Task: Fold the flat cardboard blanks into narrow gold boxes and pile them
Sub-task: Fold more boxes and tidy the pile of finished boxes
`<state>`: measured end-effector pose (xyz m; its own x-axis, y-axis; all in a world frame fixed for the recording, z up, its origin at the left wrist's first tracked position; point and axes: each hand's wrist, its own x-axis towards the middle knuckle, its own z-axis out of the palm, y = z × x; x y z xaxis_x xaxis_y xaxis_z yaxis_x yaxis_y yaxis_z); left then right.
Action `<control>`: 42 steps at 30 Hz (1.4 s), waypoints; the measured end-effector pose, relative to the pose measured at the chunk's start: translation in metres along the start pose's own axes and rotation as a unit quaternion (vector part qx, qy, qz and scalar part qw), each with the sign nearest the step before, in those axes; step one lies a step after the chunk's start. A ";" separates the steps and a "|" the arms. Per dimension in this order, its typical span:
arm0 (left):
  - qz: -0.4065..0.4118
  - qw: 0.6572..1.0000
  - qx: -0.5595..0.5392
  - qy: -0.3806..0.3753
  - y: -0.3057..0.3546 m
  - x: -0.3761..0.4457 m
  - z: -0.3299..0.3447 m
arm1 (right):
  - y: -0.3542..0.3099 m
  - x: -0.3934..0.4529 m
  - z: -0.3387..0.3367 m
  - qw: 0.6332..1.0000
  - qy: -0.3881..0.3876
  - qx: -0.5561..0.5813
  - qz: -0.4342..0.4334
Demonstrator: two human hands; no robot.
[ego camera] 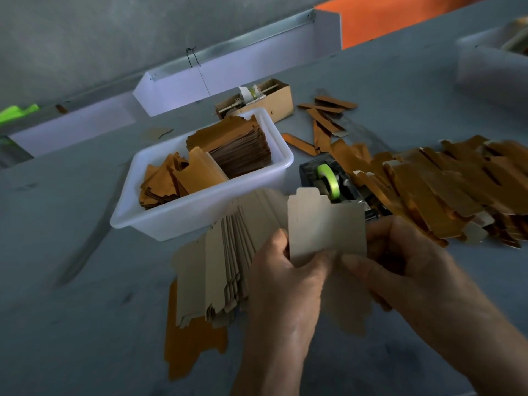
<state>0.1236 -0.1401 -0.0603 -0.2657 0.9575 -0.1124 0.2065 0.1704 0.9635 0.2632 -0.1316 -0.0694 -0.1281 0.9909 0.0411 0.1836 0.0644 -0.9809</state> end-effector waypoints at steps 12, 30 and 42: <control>0.088 0.992 0.017 -0.092 0.007 -0.010 -0.006 | -0.006 -0.002 0.011 0.998 -0.042 0.054 0.008; 0.066 0.995 0.072 -0.015 0.005 -0.014 -0.004 | -0.003 -0.001 0.010 0.978 0.015 0.187 0.096; 0.229 0.819 0.522 0.070 0.014 -0.030 0.025 | -0.002 0.001 0.027 0.979 0.079 0.171 0.076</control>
<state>0.1580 -0.1607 -0.0499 -0.0250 0.9528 0.3026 0.9875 -0.0236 0.1559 0.2368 -0.1336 -0.0728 0.0331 0.9936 -0.1083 -0.1522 -0.1020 -0.9831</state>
